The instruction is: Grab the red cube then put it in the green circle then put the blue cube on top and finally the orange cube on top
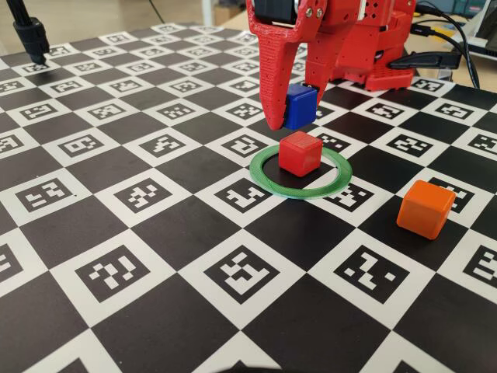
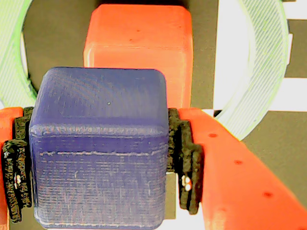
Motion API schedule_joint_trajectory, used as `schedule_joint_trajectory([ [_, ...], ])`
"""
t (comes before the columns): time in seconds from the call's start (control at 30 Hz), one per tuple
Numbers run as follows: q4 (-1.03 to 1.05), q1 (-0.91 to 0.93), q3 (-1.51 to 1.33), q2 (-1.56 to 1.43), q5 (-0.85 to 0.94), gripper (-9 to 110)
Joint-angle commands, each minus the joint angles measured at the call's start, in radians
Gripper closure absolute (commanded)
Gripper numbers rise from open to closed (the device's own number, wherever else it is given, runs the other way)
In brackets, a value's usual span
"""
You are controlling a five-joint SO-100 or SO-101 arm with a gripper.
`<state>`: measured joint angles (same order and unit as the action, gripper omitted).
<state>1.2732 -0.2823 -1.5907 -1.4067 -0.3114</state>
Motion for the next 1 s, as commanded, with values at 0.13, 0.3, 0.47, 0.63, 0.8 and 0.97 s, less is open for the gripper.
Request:
schedule_joint_trajectory([
  [0.13, -0.003, -0.035, 0.081, -0.040, -0.014, 92],
  [0.3, -0.005, -0.037, 0.071, -0.040, -0.015, 92],
  [0.47, -0.020, -0.035, 0.041, -0.041, -0.015, 92],
  [0.63, -0.035, -0.029, 0.015, -0.046, -0.012, 92],
  [0.8, -0.052, -0.028, -0.011, -0.051, -0.012, 92],
  [0.97, -0.063, -0.028, -0.029, -0.052, -0.012, 92],
])
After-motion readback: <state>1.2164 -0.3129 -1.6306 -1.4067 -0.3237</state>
